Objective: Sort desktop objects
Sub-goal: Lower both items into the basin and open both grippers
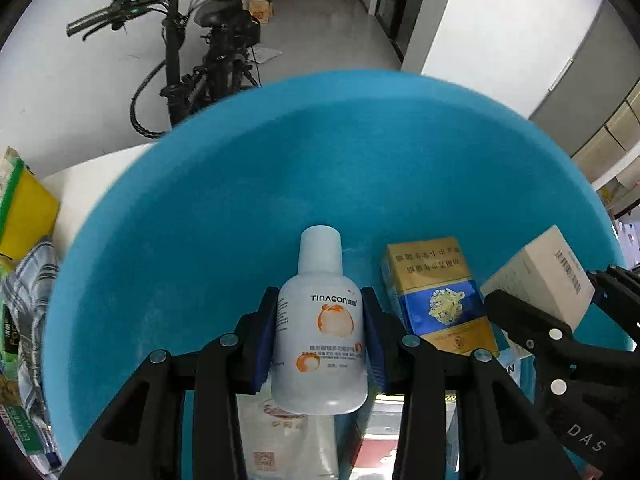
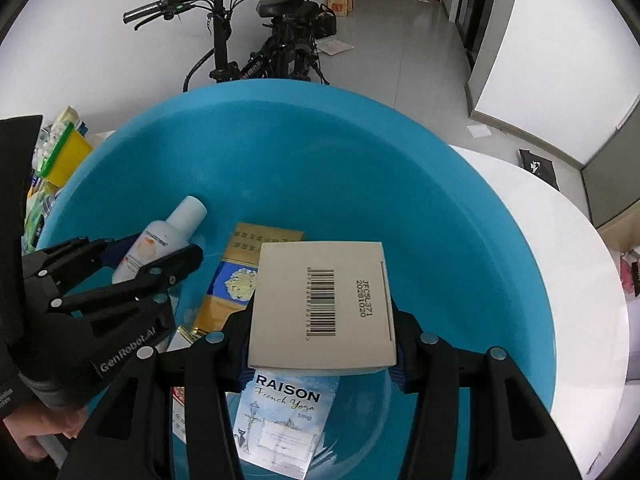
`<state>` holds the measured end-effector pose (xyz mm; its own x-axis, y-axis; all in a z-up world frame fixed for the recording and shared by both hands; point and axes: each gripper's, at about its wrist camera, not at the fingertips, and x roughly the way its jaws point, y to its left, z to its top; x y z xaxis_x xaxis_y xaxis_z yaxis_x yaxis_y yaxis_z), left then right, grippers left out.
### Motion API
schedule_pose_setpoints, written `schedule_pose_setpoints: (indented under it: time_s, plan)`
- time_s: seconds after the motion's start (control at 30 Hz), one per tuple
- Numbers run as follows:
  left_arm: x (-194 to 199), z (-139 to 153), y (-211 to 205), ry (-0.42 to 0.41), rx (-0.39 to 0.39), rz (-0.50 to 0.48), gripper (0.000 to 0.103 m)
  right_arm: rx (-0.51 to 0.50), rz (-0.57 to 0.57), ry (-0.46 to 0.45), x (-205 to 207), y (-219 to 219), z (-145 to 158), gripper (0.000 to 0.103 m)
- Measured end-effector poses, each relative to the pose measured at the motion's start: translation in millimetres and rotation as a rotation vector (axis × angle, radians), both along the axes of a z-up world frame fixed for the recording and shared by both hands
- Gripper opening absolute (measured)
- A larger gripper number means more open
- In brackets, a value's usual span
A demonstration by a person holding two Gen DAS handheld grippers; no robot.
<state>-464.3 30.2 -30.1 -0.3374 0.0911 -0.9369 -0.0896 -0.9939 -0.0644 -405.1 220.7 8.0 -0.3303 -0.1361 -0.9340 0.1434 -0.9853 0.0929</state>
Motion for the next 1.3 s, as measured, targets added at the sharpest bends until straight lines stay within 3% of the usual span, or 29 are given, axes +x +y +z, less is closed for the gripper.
schedule_pose_setpoints:
  time_s: [0.23, 0.3, 0.33, 0.37, 0.53, 0.77, 0.93, 1.1, 1.2, 1.3]
  plan:
    - [1.3, -6.4, 5.2, -0.024, 0.011, 0.002, 0.042, -0.013, -0.019, -0.026, 2.3, 1.7, -5.5, 0.05]
    - [0.7, -12.2, 7.1, -0.066, -0.007, 0.008, 0.05, -0.019, -0.032, -0.03, 2.0, 2.6, -5.0, 0.05]
    - [0.7, -13.5, 5.5, -0.071, -0.019, 0.023, 0.066, -0.013, -0.039, -0.027, 2.1, 2.9, -4.7, 0.05]
    - [1.6, -12.7, 3.1, -0.06, -0.028, 0.038, 0.074, -0.011, -0.046, -0.027, 2.5, 3.6, -4.6, 0.05]
    - [10.1, 4.8, -8.3, 0.002, 0.036, 0.093, 0.075, -0.026, -0.065, -0.036, 3.8, 7.5, -6.7, 0.05]
    - [29.3, 22.2, 15.7, 0.04, -0.156, -0.024, 0.081, -0.058, -0.098, -0.041, -3.9, 5.0, -7.9, 0.05]
    - [44.7, 26.9, 9.0, 0.022, -0.111, -0.023, 0.081, -0.07, -0.102, -0.044, -9.2, -4.9, -9.5, 0.05]
    - [41.3, 24.2, 9.1, 0.02, -0.106, -0.03, 0.081, -0.152, -0.126, -0.048, -9.7, -10.0, -9.7, 0.05]
    - [48.8, 25.1, 12.6, 0.019, -0.097, -0.036, 0.081, -0.17, -0.118, -0.076, -11.3, -12.6, -14.4, 0.065]
    - [51.6, 23.7, 9.0, 0.022, -0.096, -0.036, 0.081, -0.122, -0.118, -0.06, -7.8, -14.6, -13.0, 0.068]
